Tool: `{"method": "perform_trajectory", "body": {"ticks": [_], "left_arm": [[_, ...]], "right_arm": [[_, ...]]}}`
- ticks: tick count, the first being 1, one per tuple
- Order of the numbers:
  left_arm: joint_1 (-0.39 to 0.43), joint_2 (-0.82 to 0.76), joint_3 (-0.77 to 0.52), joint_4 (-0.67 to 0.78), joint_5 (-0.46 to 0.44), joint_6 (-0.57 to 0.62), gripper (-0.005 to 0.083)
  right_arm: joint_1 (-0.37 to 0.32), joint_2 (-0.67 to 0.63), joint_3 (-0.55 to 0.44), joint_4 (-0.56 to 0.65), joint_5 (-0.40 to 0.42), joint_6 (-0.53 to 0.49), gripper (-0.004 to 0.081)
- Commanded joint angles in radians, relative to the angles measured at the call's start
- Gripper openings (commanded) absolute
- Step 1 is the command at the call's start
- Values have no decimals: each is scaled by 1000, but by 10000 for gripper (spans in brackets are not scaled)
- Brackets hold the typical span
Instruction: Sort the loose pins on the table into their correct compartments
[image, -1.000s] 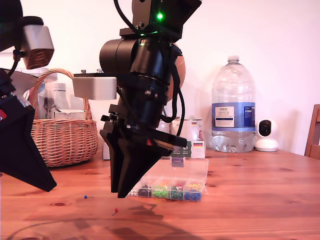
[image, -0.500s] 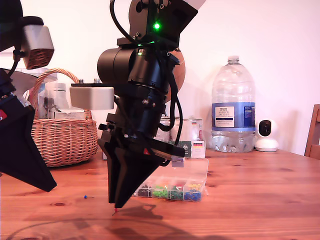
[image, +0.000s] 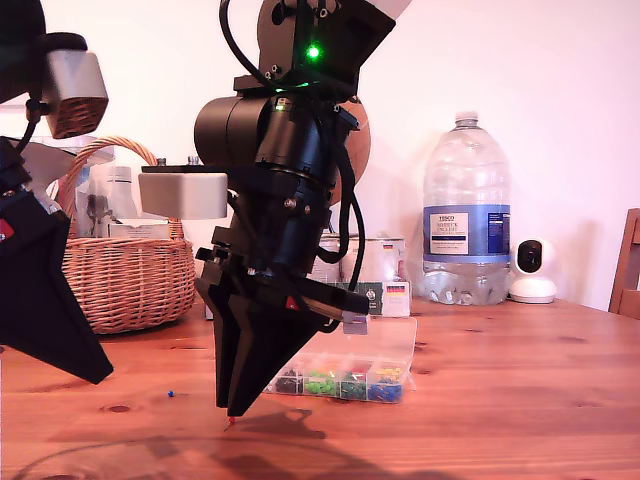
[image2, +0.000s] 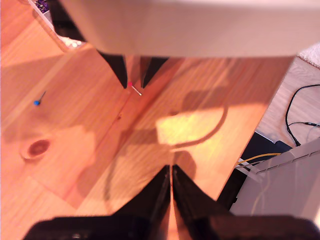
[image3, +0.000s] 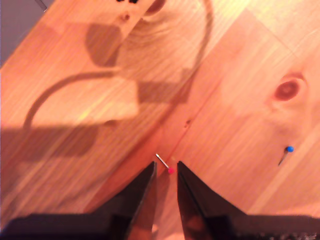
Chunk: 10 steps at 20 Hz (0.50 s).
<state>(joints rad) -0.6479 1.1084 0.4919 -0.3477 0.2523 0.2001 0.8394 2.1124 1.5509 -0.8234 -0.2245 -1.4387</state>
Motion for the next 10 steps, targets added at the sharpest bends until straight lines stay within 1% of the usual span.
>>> {"method": "perform_trajectory", "body": {"ticks": [1,10], "left_arm": [[-2,3,6,3,1,-3,-23],[-2,3,6,3,1,-18,-23]], "right_arm": [[7,40,7,-2,-1,-2,101],[11,53,9,4,22,-2,100]]}}
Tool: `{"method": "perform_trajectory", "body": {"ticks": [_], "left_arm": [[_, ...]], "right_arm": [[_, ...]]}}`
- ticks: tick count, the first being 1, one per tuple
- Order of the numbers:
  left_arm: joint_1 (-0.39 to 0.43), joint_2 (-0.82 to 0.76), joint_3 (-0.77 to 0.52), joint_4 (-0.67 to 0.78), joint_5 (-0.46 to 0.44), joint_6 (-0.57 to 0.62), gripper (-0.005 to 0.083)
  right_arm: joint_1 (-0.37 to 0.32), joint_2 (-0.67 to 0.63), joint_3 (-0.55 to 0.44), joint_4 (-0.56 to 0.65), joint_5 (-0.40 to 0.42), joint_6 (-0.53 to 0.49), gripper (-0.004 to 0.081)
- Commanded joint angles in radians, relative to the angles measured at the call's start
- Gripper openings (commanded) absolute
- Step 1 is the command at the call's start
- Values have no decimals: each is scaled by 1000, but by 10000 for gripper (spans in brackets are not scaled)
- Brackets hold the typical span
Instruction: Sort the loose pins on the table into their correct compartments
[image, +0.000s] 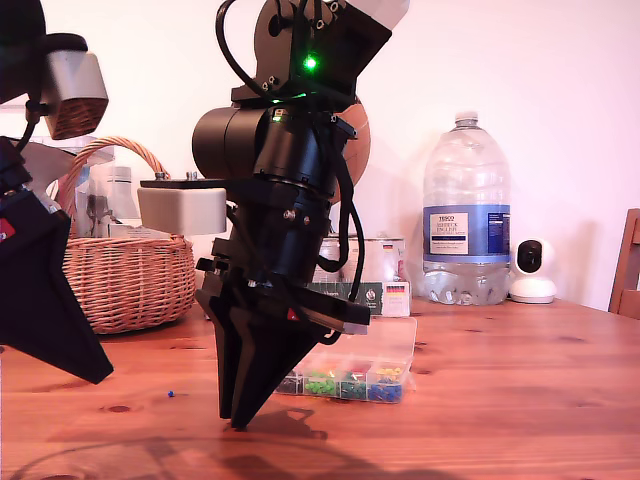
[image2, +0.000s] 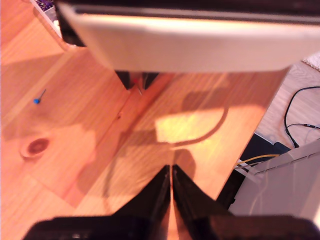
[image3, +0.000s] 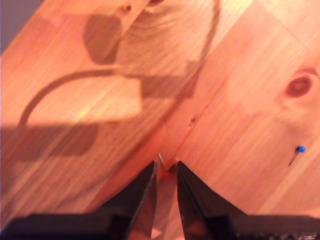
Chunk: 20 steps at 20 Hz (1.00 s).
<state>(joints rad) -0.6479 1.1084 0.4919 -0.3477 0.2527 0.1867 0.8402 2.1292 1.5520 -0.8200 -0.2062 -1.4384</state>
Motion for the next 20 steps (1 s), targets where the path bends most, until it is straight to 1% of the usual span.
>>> {"method": "perform_trajectory", "body": {"ticks": [1,2,4,12,17,20], "left_arm": [[-2,3,6,3,1,-4,-23],[-2,3,6,3,1,-4,-23],[-2,3,6,3,1,-4,-23],[-2,3,6,2,1,-5,-23],[-2,3,6,-1,1,-4,-23],[-2,3,6,-1,1,-5,-23]], "right_arm": [[10,38,8,-1,3,-2,98],[11,39,8,-1,3,-1,97],[10,39,8,-1,4,-2,63],[10,41,8,13,3,-2,50],[13,68,8,-2,9,-2,50],[17,79,8,-3,12,-2,17]]}}
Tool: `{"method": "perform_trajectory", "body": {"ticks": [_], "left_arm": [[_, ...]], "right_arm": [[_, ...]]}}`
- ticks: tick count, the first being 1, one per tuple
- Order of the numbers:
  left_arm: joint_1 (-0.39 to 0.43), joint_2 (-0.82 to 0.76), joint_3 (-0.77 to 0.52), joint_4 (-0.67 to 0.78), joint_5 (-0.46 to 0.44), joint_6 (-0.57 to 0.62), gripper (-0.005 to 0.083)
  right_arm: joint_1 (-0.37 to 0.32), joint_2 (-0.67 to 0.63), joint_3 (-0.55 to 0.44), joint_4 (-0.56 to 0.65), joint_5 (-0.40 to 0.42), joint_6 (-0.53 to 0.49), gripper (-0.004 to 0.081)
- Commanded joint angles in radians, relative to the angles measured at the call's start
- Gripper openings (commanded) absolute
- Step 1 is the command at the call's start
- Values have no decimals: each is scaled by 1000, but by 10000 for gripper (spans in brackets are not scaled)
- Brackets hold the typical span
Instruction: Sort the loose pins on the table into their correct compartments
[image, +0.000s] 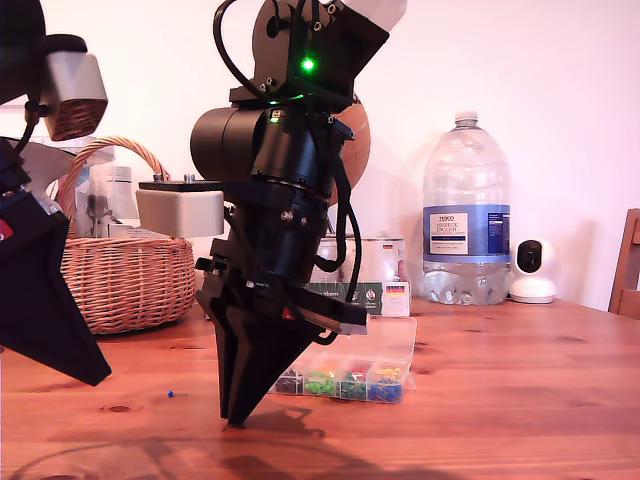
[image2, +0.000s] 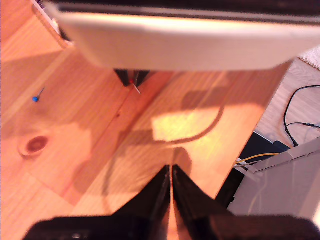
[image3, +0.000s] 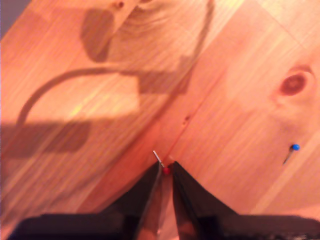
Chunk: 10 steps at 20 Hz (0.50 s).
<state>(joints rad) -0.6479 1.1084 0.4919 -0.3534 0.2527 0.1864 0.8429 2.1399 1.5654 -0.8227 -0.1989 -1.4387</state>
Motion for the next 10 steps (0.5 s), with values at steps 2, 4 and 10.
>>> {"method": "perform_trajectory", "body": {"ticks": [2,4,10], "left_arm": [[-2,3,6,5,1,-4,-23],[-2,3,6,5,1,-4,-23],[-2,3,6,5,1,-4,-23]], "right_arm": [[14,70,-6,-1,5,-2,12],[14,70,-6,-3,8,-2,6],[14,70,-6,2,27,-1,-13]]}}
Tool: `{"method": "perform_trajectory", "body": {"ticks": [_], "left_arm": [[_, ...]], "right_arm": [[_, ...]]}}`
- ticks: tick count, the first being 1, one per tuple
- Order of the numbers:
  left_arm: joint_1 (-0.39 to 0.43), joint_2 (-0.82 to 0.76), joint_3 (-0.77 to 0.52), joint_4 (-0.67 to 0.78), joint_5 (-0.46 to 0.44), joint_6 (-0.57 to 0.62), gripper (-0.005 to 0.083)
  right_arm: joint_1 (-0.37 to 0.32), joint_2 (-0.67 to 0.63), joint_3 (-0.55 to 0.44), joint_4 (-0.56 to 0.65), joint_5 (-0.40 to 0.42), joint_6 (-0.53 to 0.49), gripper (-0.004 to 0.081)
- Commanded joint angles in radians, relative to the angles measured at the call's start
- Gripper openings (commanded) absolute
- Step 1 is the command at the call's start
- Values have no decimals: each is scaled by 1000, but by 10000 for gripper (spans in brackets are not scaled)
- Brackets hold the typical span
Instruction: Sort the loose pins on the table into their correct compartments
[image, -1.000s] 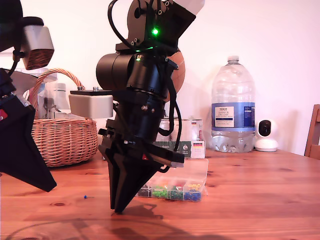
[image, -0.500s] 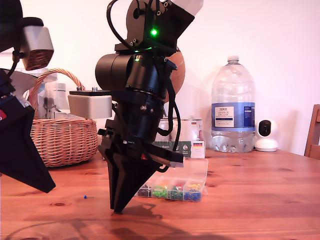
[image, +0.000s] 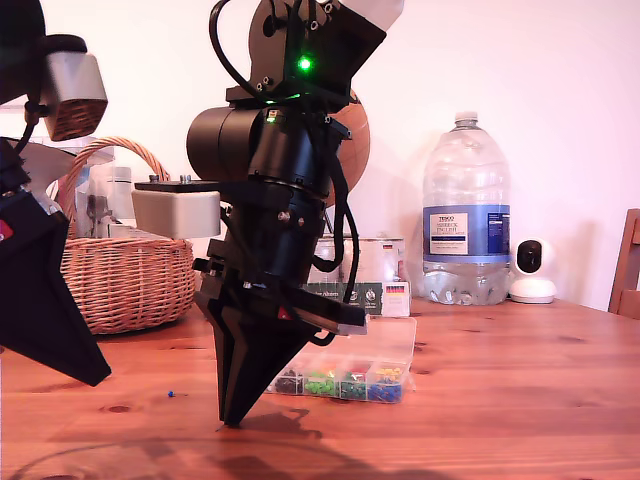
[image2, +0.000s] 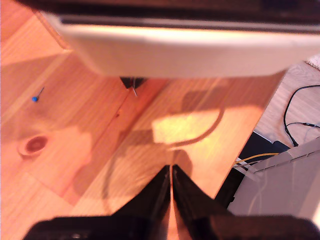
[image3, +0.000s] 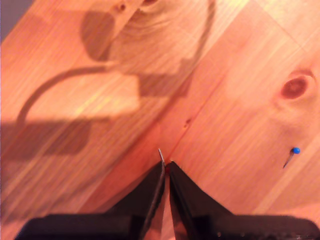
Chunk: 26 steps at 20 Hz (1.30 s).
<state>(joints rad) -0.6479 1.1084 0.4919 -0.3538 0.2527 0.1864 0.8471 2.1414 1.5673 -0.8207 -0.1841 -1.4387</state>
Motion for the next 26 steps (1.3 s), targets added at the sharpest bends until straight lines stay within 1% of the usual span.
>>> {"method": "perform_trajectory", "body": {"ticks": [1,5,9,13,16,22,26], "left_arm": [[-2,3,6,6,1,-4,-23],[-2,3,6,6,1,-4,-23],[-2,3,6,6,0,-3,-23],[-2,3,6,10,0,-3,-23],[-2,3,6,20,0,-3,-23],[-2,3,6,77,0,-4,-23],[-2,3,6,76,0,-4,-23]], "right_arm": [[10,68,-8,-1,13,-1,-13],[10,68,-8,-17,39,8,-13],[10,68,2,-23,43,61,-13],[10,68,48,-38,45,108,-13],[10,68,82,-64,45,108,-13],[10,68,116,-90,44,139,-13],[10,62,124,-92,45,158,-13]]}}
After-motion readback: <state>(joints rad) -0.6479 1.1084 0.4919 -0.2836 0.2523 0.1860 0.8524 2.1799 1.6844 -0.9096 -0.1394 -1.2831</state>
